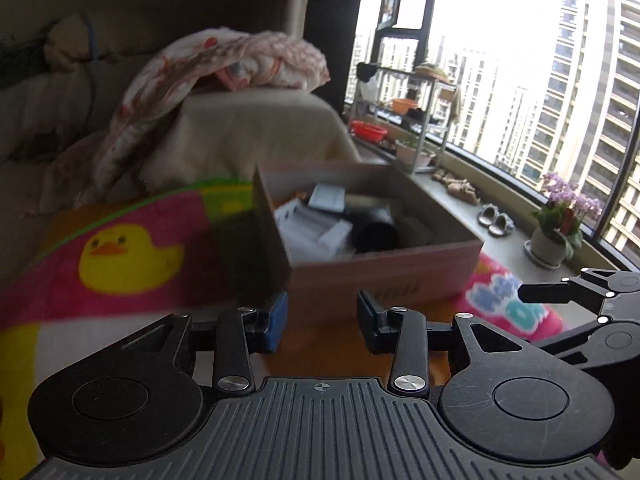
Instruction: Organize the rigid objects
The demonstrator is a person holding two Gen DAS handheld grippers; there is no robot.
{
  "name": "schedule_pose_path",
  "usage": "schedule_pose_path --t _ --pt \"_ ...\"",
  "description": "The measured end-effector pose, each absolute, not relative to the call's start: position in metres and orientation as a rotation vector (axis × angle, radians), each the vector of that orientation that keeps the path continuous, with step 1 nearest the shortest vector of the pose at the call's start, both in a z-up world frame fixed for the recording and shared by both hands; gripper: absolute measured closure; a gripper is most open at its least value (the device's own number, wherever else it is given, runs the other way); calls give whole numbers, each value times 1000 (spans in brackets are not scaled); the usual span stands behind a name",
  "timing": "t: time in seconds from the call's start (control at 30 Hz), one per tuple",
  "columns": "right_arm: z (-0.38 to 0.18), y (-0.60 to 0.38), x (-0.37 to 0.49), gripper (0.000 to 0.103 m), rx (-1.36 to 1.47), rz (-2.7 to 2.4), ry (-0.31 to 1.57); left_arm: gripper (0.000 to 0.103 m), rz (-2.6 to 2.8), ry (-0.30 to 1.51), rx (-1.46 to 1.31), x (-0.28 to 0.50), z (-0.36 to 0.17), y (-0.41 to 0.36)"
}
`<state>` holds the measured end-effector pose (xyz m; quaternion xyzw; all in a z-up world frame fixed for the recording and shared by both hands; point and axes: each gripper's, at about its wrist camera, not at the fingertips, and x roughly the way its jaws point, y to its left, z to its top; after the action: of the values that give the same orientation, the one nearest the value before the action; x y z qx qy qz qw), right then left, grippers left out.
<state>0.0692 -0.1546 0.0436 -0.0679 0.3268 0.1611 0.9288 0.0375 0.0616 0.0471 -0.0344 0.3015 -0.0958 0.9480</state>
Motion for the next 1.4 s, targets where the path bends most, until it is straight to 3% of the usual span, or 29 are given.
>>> schedule_pose_path --t 0.17,0.23,0.27,0.43,0.5,1.4 --pt "9 -152 56 13 -120 300 769 61 -116 700 -55 13 10 51" --pt "3 -152 58 9 -104 288 791 60 -96 699 -45 14 2 46" --pt "1 -153 59 0 -106 263 792 60 -87 692 -21 13 1 41" --pt "-4 -160 60 0 -75 245 781 41 -84 662 -30 19 -4 29" --pt "-5 -159 61 0 -79 251 762 40 -76 658 -24 18 -4 24" --pt "-12 -169 60 0 -35 170 693 37 -17 649 -23 21 -3 16"
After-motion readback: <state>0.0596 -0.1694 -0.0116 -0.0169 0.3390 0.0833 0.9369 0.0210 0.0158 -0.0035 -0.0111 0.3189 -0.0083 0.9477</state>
